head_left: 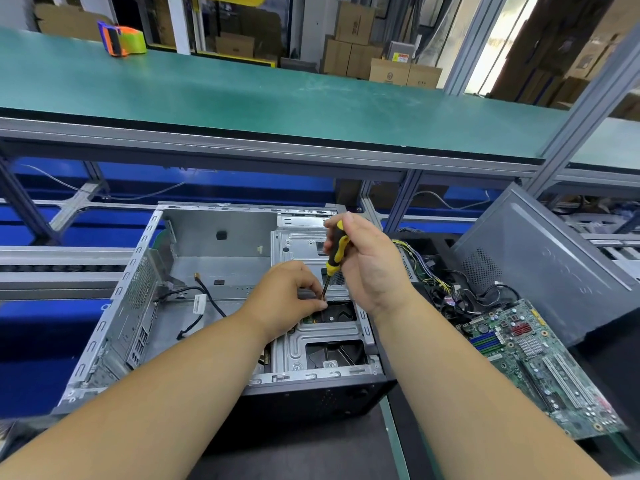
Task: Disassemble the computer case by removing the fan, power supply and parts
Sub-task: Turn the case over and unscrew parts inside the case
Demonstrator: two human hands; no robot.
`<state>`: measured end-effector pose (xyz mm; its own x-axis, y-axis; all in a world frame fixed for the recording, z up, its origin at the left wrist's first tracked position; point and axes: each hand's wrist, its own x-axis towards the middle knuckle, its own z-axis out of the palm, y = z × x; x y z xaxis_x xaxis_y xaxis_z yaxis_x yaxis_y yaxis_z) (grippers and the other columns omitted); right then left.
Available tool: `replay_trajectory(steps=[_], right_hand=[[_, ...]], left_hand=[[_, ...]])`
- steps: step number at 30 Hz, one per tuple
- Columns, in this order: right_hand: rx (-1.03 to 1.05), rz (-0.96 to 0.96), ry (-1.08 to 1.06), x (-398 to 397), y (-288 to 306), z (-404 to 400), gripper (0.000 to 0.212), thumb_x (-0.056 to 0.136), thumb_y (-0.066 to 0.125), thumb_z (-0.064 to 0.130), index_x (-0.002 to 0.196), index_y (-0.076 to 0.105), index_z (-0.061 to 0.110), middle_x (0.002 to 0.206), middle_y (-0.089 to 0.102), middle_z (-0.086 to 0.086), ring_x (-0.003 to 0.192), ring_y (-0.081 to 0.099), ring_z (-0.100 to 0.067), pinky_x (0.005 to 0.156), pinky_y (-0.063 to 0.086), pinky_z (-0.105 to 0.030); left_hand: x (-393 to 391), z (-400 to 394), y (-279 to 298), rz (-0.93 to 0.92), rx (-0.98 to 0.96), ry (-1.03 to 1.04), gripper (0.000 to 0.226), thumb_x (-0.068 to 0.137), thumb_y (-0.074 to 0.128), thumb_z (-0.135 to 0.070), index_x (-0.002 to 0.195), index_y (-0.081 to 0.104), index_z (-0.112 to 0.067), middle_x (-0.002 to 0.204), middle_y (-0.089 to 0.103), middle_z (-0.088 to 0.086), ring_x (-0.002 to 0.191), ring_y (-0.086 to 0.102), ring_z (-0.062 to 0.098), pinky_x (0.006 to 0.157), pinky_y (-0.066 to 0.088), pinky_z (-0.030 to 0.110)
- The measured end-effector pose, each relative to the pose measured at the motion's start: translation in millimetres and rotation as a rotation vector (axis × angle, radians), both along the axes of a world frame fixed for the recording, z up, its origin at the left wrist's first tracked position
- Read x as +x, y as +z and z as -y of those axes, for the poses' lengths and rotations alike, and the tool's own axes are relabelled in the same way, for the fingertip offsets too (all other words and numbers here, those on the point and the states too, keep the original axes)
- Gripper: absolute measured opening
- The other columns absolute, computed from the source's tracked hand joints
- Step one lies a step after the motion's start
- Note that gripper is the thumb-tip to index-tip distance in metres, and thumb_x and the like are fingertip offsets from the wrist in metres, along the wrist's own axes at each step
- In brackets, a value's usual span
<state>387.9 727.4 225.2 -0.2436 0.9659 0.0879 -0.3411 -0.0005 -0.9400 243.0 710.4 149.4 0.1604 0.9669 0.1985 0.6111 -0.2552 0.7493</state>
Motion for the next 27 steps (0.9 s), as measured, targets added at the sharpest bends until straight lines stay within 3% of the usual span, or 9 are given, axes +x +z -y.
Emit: replay_trajectory(steps=[6, 10, 15, 21, 27], right_hand=[[0.056, -0.004, 0.001, -14.7, -4.3, 1.0, 0.017, 0.098, 0.047, 0.028, 0.090, 0.058, 0.017, 0.073, 0.059, 0.001, 0.068, 0.053, -0.012, 0.068, 0.045, -0.023], [0.079, 0.024, -0.031, -23.0, -9.9, -1.4, 0.029, 0.097, 0.039, 0.032, 0.081, 0.058, 0.018, 0.063, 0.050, 0.000, 0.060, 0.043, -0.014, 0.059, 0.038, -0.025], [0.030, -0.141, -0.018, -18.1, -8.7, -8.2, 0.031, 0.099, 0.039, 0.034, 0.078, 0.050, 0.015, 0.052, 0.039, 0.004, 0.048, 0.033, -0.010, 0.050, 0.030, -0.022], [0.067, -0.006, 0.029, -3.9, -8.5, -7.2, 0.020, 0.094, 0.050, 0.030, 0.076, 0.047, 0.020, 0.065, 0.050, 0.002, 0.060, 0.045, -0.014, 0.063, 0.037, -0.028], [0.028, 0.023, 0.026, 3.4, -6.1, -3.2, 0.020, 0.091, 0.055, 0.033, 0.082, 0.065, 0.018, 0.078, 0.062, 0.003, 0.072, 0.060, -0.014, 0.073, 0.046, -0.029]], left_hand=[[0.1, 0.2, 0.5, -0.021, -0.001, 0.002, 0.017, 0.073, 0.084, -0.029, 0.070, 0.068, -0.033, 0.088, 0.058, -0.010, 0.091, 0.054, 0.010, 0.084, 0.049, 0.034], [-0.7, 0.6, 0.4, -0.010, 0.010, -0.005, 0.012, 0.073, 0.084, -0.026, 0.074, 0.072, -0.026, 0.087, 0.059, -0.008, 0.091, 0.054, 0.010, 0.084, 0.048, 0.034], [0.4, 0.5, 0.8, -0.010, 0.014, 0.002, 0.014, 0.073, 0.084, -0.026, 0.073, 0.071, -0.030, 0.086, 0.058, -0.010, 0.091, 0.053, 0.008, 0.084, 0.047, 0.030], [0.3, -1.0, -0.6, -0.012, 0.029, -0.005, 0.014, 0.072, 0.085, -0.027, 0.073, 0.071, -0.030, 0.086, 0.059, -0.012, 0.092, 0.055, 0.009, 0.085, 0.048, 0.033], [0.8, -0.5, -1.3, 0.005, 0.016, -0.005, 0.016, 0.072, 0.085, -0.025, 0.073, 0.070, -0.030, 0.086, 0.059, -0.010, 0.092, 0.055, 0.012, 0.086, 0.049, 0.036]])
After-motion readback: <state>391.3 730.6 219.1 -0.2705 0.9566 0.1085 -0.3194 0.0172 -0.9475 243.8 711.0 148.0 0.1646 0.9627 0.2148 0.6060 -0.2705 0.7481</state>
